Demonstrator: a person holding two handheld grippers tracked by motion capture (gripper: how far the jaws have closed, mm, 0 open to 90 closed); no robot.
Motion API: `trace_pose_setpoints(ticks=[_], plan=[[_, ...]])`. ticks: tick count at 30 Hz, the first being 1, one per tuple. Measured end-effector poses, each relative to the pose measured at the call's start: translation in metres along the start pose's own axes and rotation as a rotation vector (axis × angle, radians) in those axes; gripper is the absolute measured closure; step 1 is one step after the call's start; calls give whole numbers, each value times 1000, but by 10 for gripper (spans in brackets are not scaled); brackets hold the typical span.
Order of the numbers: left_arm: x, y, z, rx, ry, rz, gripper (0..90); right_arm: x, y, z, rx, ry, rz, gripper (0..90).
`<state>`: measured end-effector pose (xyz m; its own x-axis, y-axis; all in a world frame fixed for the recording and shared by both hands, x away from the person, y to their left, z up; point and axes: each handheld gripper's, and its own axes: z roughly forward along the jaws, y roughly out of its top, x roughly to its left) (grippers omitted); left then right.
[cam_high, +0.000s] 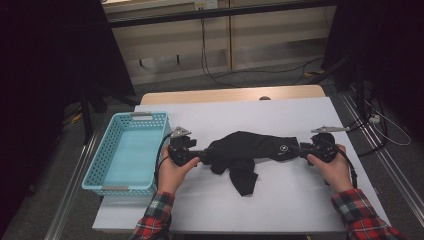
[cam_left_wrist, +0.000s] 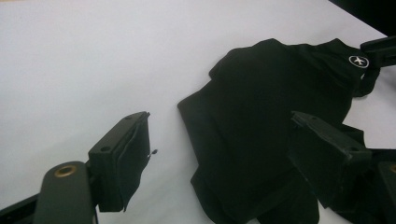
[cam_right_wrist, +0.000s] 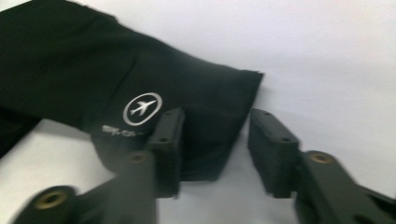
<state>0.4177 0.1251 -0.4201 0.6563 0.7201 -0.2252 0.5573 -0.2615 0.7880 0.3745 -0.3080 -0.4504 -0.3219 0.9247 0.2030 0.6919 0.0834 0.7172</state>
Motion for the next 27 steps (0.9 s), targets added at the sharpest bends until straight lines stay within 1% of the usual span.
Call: trace_pose_setpoints(ticks=[3, 4, 5, 6, 7, 8, 10, 13, 15, 17, 19, 20, 22, 23, 24, 25, 27], plan=[[-1, -1, -1, 3, 0, -3, 219, 4, -2, 6, 33, 6, -7, 650], [-1, -2, -2, 8, -5, -6, 221, 4, -2, 8, 27, -1, -8, 671], [-1, -3, -2, 11, -8, -8, 237, 5, -1, 8, 22, -2, -5, 724], [-1, -3, -3, 11, -6, -12, 245, 5, 0, 8, 6, 1, -12, 791], [-1, -4, -4, 16, -3, -8, 243, 6, 0, 7, -4, -1, -19, 826], [-1, -5, -4, 14, -7, -16, 243, 6, 0, 6, -14, -4, -25, 835], [-1, -6, -6, 15, -21, -29, 247, 6, 1, 6, -26, -2, -26, 844], [-1, -9, -6, 29, -20, -13, 231, 6, 1, 4, -29, 3, -30, 845], [0, -12, -6, 28, -28, -27, 233, 6, 1, 3, -35, 3, -24, 846], [1, -13, -4, 38, -37, -30, 242, 5, 2, 2, -40, 6, -25, 845], [0, -14, -2, 50, -50, -36, 285, 6, 1, 2, -41, 6, -28, 846], [0, -15, 0, 53, -52, -36, 292, 6, 2, 1, -40, 9, -30, 846], [-1, -16, 4, 66, -55, -32, 360, 7, 2, 1, -41, 8, -36, 846], [-1, -16, 6, 66, -61, -47, 371, 8, 2, 1, -43, 8, -39, 846], [0, -17, 8, 72, -72, -62, 415, 8, 2, 0, -43, 10, -41, 846], [1, -17, 10, 75, -71, -69, 436, 9, 2, 0, -45, 10, -43, 846], [2, -19, 14, 90, -70, -77, 450, 9, 2, -1, -50, 10, -45, 846]])
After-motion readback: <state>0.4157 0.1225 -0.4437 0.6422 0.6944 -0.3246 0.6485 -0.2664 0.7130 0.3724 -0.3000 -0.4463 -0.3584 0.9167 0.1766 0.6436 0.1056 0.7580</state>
